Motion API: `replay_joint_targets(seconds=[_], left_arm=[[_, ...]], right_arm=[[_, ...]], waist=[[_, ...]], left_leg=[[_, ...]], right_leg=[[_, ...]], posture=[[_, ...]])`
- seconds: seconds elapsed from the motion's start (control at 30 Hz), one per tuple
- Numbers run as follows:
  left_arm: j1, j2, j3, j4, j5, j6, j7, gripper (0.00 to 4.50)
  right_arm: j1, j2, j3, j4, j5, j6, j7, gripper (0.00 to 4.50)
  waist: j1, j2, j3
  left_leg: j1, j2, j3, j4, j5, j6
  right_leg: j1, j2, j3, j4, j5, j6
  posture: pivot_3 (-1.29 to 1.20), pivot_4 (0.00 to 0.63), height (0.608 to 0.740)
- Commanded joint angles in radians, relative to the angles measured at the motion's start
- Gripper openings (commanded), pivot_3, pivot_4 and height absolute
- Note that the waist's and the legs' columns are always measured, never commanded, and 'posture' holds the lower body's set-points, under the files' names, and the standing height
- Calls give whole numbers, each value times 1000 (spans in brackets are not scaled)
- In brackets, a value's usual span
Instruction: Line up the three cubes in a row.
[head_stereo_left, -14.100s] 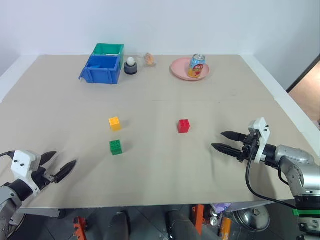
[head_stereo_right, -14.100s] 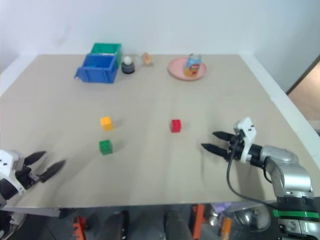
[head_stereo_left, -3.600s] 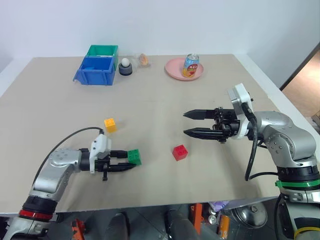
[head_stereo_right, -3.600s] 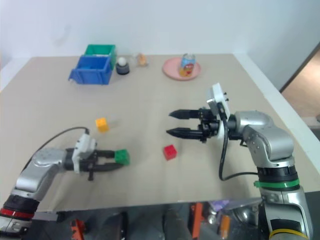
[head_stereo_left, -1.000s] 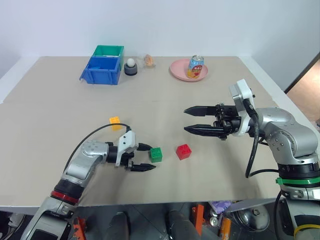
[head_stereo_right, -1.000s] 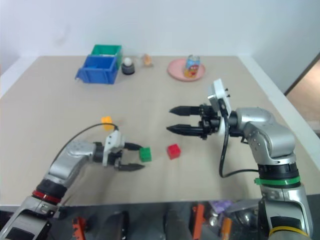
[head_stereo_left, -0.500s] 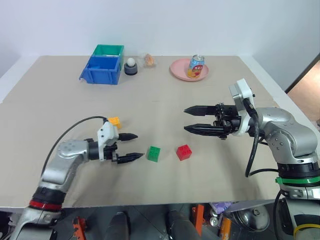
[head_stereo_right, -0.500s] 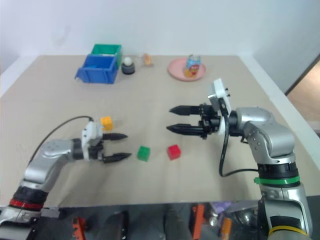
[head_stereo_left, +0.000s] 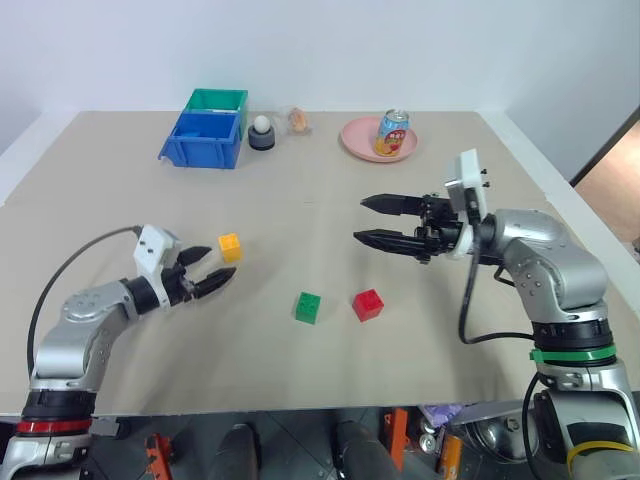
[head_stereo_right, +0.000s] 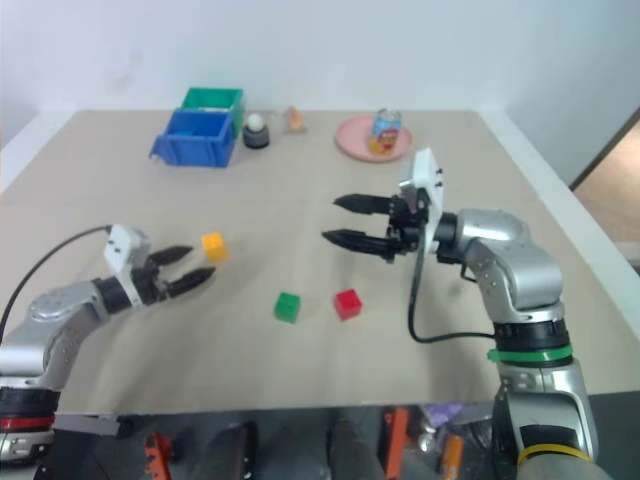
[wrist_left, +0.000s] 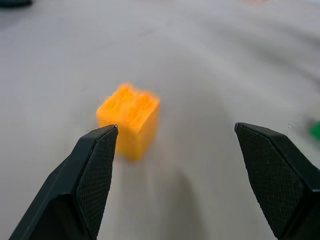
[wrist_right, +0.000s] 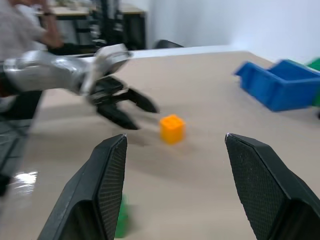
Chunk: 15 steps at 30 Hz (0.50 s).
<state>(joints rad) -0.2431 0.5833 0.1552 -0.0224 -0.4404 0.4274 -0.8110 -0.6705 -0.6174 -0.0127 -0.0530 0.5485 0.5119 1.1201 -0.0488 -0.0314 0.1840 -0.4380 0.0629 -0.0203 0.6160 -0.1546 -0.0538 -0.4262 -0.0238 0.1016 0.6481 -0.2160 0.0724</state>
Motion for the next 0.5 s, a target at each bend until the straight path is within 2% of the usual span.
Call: replay_joint_targets(seconds=[0.03, 0.23, 0.5], left_arm=[[32, -17, 1, -99, -23, 69, 54, 3865], [98, -46, 1, -175, -37, 139, 111, 3865], [28, -104, -5, -118, 21, 154, 258, 3865]], right_arm=[[-1, 3, -5, -53, 4, -20, -7, 3189], [0, 4, -9, -61, 23, -12, 0, 3189], [5, -2, -10, -61, 29, -10, 7, 3189]], waist=[[0, 0, 0], [1, 0, 0], [1, 0, 0]], left_leg=[[0, 0, 0, 0, 0, 0], [0, 0, 0, 0, 0, 0], [0, 0, -1, 1, 0, 0]], right_leg=[[0, 0, 0, 0, 0, 0], [0, 0, 0, 0, 0, 0], [1, 0, 0, 0, 1, -1]], posture=[[0, 150, 740], [0, 150, 740], [0, 150, 740]])
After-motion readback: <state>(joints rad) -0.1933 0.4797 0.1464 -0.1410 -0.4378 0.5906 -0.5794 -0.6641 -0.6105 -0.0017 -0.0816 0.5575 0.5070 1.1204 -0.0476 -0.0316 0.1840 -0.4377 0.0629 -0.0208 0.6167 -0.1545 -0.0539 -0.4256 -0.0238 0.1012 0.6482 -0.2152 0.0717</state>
